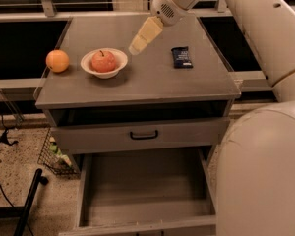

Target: Place apple into middle drawer

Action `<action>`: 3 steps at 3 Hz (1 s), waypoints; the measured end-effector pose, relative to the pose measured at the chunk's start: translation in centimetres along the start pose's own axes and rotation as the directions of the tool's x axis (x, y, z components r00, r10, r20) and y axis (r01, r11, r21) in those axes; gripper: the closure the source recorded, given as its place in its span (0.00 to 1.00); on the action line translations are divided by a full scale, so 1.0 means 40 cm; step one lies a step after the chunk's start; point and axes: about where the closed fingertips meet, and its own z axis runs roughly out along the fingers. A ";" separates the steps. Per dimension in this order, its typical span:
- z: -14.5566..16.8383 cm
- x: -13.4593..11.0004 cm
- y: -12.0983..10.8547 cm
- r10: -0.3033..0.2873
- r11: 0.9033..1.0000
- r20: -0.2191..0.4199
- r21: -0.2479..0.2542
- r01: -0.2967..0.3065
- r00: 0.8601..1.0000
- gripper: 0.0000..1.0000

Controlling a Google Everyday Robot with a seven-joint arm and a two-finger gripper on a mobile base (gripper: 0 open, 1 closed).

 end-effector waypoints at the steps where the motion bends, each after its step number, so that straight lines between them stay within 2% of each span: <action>1: 0.051 -0.042 0.019 -0.020 0.999 0.049 -0.050 0.022 0.999 0.00; 3: 0.154 -0.142 0.085 -0.075 0.989 0.152 -0.118 0.094 0.985 0.00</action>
Offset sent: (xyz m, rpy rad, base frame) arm 0.0025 0.0859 -0.0091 0.1485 -0.0172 0.1625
